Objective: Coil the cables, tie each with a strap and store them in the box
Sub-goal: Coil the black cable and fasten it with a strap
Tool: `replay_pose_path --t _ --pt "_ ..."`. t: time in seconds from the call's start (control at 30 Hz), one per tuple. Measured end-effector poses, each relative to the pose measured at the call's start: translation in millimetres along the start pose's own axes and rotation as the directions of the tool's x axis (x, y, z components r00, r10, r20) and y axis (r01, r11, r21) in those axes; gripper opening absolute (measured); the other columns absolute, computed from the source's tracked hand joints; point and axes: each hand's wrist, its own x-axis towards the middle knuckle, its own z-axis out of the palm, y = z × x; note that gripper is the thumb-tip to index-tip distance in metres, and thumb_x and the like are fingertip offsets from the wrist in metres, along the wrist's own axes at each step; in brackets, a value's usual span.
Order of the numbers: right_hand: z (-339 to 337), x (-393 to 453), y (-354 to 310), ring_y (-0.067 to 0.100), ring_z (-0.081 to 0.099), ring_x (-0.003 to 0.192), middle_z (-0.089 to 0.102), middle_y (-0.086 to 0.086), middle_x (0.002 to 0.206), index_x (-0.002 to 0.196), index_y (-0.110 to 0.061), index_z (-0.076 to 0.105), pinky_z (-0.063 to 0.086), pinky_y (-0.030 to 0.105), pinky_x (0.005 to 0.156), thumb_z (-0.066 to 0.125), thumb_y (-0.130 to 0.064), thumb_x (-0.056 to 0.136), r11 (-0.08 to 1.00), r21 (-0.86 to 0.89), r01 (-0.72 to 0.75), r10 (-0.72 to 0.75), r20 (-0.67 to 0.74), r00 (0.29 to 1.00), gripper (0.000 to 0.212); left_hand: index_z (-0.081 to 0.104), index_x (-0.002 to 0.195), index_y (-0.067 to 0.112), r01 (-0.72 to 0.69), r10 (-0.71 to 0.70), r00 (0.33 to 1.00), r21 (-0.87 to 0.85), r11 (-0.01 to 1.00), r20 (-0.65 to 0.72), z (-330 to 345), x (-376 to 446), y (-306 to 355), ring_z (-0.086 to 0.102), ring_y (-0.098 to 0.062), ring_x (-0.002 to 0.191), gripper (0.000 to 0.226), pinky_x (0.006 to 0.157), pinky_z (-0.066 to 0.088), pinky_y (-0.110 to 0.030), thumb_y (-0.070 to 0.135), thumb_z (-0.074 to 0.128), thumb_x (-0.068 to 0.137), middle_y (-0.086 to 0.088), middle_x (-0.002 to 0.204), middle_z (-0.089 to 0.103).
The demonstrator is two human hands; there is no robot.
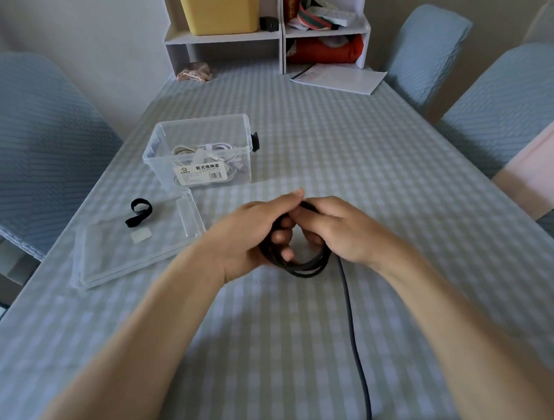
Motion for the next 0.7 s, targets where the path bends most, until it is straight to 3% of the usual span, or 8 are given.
replay_pose_path --t 0.07,0.13,0.23,0.37,0.43,0.57,0.63,0.7 --pt "3 2 0 0.012 0.052 0.061 0.053 -0.004 0.059 0.084 -0.007 0.064 0.044 0.032 0.068 0.048 -0.033 0.103 0.997 0.066 -0.034 0.035 -0.022 0.999 0.036 0.041 0.058 0.018 0.030 -0.040 0.998 -0.172 0.985 -0.054 4 5 -3 0.025 -0.011 0.037 0.046 0.041 0.038 -0.022 0.037 0.061 0.095 0.004 0.048 0.024" --pt "6 3 -2 0.013 0.055 0.061 0.057 -0.002 0.060 0.079 -0.008 0.062 0.047 0.029 0.068 0.053 -0.026 0.102 0.951 0.298 -0.082 0.094 -0.027 0.995 0.030 0.034 0.055 0.021 0.014 -0.052 0.992 -0.303 0.953 -0.115 5 8 -1 0.017 -0.009 0.034 0.047 0.036 0.024 -0.021 0.033 0.059 0.094 0.005 0.046 0.019" --pt "8 1 -6 0.019 0.059 0.067 0.060 0.006 0.066 0.084 -0.006 0.060 0.054 0.028 0.067 0.053 -0.015 0.100 0.731 0.671 -0.125 0.147 0.023 0.989 0.020 0.028 0.057 0.023 -0.079 -0.036 0.970 -0.456 0.887 -0.239 4 10 2 0.012 -0.010 0.035 0.044 0.034 0.016 -0.021 0.030 0.056 0.090 0.005 0.048 0.016" --pt "19 4 -9 0.018 0.051 0.056 0.044 0.000 0.054 0.088 -0.003 0.058 0.050 0.031 0.066 0.047 -0.020 0.102 0.539 0.840 -0.068 0.121 0.003 0.993 0.024 0.028 0.054 0.020 -0.111 0.007 0.978 -0.491 0.864 -0.209 -4 9 0 0.014 -0.013 0.036 0.047 0.039 0.022 -0.025 0.032 0.054 0.090 0.003 0.046 0.017" --pt "18 5 -9 0.014 0.038 0.048 0.032 -0.003 0.049 0.083 -0.004 0.057 0.043 0.031 0.059 0.046 -0.025 0.103 0.558 0.829 -0.047 0.134 -0.034 0.990 0.031 0.034 0.049 0.017 -0.094 0.053 0.993 -0.434 0.896 -0.105 -8 6 -1 0.019 -0.015 0.037 0.046 0.046 0.027 -0.028 0.030 0.048 0.091 0.001 0.044 0.022" --pt "8 1 -10 0.013 0.022 0.043 0.025 -0.004 0.044 0.070 -0.007 0.054 0.025 0.027 0.051 0.047 -0.024 0.103 0.806 0.591 -0.034 0.127 -0.116 0.985 0.038 0.054 0.058 0.005 -0.069 0.092 0.993 -0.280 0.958 0.070 -10 1 2 0.038 -0.024 0.038 0.037 0.061 0.049 -0.041 0.019 0.038 0.088 -0.011 0.053 0.041" --pt "7 0 -11 0.011 0.021 0.042 0.028 -0.004 0.044 0.066 -0.009 0.053 0.020 0.025 0.046 0.046 -0.024 0.104 0.870 0.491 -0.043 0.112 -0.111 0.988 0.041 0.057 0.073 0.001 -0.039 0.058 0.994 -0.197 0.980 0.092 -11 1 4 0.044 -0.025 0.041 0.035 0.073 0.048 -0.045 0.026 0.041 0.091 -0.014 0.057 0.042" --pt "9 2 -11 0.010 0.022 0.042 0.028 -0.005 0.045 0.066 -0.010 0.052 0.019 0.024 0.045 0.045 -0.025 0.105 0.885 0.463 -0.043 0.103 -0.104 0.989 0.042 0.055 0.073 0.005 -0.001 0.008 0.999 -0.140 0.990 0.054 -8 2 4 0.040 -0.021 0.042 0.041 0.070 0.045 -0.039 0.038 0.046 0.095 -0.006 0.050 0.037"
